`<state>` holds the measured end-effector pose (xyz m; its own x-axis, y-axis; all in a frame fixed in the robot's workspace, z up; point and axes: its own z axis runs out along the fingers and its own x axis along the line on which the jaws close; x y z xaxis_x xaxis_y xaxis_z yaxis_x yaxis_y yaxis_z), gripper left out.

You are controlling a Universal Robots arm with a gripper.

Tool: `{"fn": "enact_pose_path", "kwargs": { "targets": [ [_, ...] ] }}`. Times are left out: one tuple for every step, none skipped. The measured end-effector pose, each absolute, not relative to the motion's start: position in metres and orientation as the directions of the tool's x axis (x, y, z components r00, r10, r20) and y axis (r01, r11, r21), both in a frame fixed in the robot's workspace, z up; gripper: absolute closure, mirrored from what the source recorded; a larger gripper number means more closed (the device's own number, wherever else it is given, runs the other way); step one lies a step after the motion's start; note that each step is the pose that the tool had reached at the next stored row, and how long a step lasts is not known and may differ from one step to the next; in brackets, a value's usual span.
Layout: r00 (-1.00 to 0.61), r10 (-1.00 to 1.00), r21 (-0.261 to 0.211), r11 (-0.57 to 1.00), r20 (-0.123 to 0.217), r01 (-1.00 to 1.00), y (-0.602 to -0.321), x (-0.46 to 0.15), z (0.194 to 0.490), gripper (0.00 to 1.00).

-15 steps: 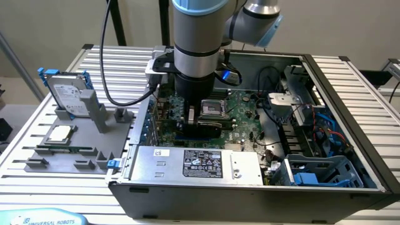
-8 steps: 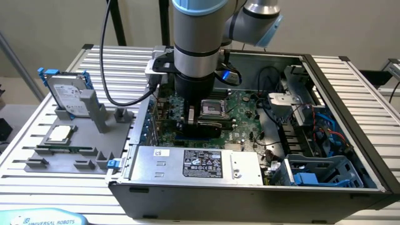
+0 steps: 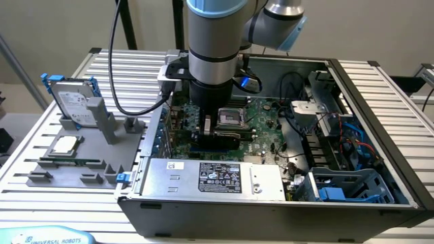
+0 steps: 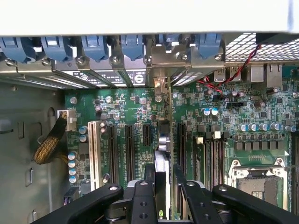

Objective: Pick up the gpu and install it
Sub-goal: 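Insert the gpu into the slot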

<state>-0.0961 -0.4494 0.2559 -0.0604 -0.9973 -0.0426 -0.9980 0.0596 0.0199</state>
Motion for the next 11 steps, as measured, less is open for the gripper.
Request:
{"fn": "enact_pose_path", "kwargs": {
  "targets": [
    [-0.060,-0.997,0.020,0.060,-0.043,-0.998,-0.4494,-0.0960,0.2559,0.73],
    [-0.060,-0.997,0.020,0.059,-0.043,-0.998,-0.4494,-0.0960,0.2559,0.73],
    [-0.060,-0.997,0.020,0.059,-0.043,-0.998,-0.4494,-0.0960,0.2561,0.73],
    [-0.059,-0.997,0.020,0.058,-0.043,-0.998,-0.4493,-0.0960,0.2564,0.73],
    [-0.058,-0.997,0.019,0.057,-0.043,-0.998,-0.4492,-0.0960,0.2568,0.73],
    [-0.057,-0.997,0.019,0.056,-0.044,-0.998,-0.4492,-0.0959,0.2571,0.73],
    [-0.056,-0.997,0.019,0.055,-0.043,-0.998,-0.4492,-0.0960,0.2573,0.73],
    [-0.056,-0.998,0.020,0.055,-0.043,-0.998,-0.4492,-0.0960,0.2575,0.73],
    [-0.055,-0.998,0.020,0.055,-0.043,-0.998,-0.4492,-0.0960,0.2576,0.73],
    [-0.055,-0.998,0.020,0.054,-0.043,-0.998,-0.4491,-0.0960,0.2576,0.73],
    [-0.054,-0.998,0.020,0.054,-0.043,-0.998,-0.4489,-0.0960,0.2575,0.73]
  ]
}}
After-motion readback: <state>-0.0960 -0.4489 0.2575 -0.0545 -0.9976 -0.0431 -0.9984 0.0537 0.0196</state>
